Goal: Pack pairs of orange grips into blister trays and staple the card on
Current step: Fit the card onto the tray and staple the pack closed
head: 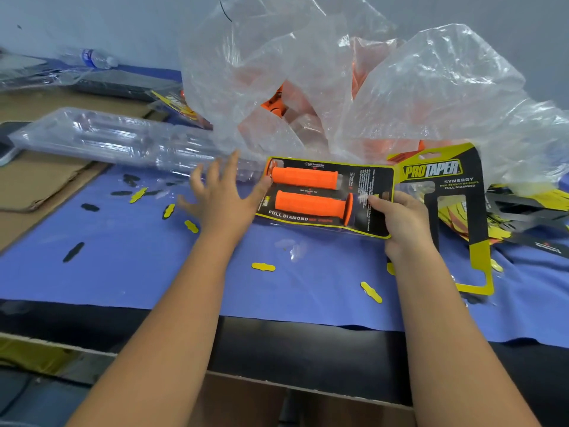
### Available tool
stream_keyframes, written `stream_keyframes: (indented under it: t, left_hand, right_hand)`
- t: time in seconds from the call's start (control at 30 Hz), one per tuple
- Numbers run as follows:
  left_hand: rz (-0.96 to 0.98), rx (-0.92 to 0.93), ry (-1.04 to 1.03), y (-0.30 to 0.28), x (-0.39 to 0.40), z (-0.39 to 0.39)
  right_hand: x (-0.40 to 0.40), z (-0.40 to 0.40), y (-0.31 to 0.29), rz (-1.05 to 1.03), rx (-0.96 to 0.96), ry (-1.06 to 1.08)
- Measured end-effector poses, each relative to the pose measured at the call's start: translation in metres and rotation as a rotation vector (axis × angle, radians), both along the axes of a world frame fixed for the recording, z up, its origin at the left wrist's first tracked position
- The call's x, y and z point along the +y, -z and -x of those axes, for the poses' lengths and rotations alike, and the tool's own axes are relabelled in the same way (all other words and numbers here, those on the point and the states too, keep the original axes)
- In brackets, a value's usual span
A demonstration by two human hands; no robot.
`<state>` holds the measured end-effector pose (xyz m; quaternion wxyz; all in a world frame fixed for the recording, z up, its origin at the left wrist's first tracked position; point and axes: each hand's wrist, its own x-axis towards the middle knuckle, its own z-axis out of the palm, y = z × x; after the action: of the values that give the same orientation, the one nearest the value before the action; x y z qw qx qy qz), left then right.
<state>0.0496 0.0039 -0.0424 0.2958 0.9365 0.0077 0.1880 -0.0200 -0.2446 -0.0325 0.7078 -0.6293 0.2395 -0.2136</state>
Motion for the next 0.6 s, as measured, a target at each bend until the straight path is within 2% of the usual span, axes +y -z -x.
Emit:
stream_keyframes:
  t: [0.1,0.23,0.3,0.4,0.5,0.53,0.6]
  left_hand:
    - [0.162,0.043,-0.202,-0.002,0.005,-0.004]
    - [0.541,-0.007,-0.224,-0.008,0.006,-0.004]
    - [0.765,-0.102,-0.269,-0.013,0.005,-0.002]
    - [1.104,-0.372,-0.405,-0.021,0.014,0.001]
    - [1.489,-0.445,-0.403,-0.027,0.025,0.002]
    - [1.549,-0.425,-0.369,-0.028,0.025,0.002]
    - [1.434,-0.400,-0.288,-0.032,0.022,0.005]
  right_hand:
    - [0.000,-0.001,0.001,-0.006,0.000,0.005]
    - [0.000,0.000,0.001,0.005,0.007,-0.029]
    - [-0.001,0.000,0.002,0.011,0.012,-0.036]
    - [-0.001,-0.001,0.002,0.017,0.023,-0.053]
    - [0.000,-0.001,0.001,-0.002,0.027,-0.071]
    - [-0.001,-0.001,0.001,-0.015,0.026,-0.078]
    - [-0.001,0.001,0.000,-0.025,0.028,-0.099]
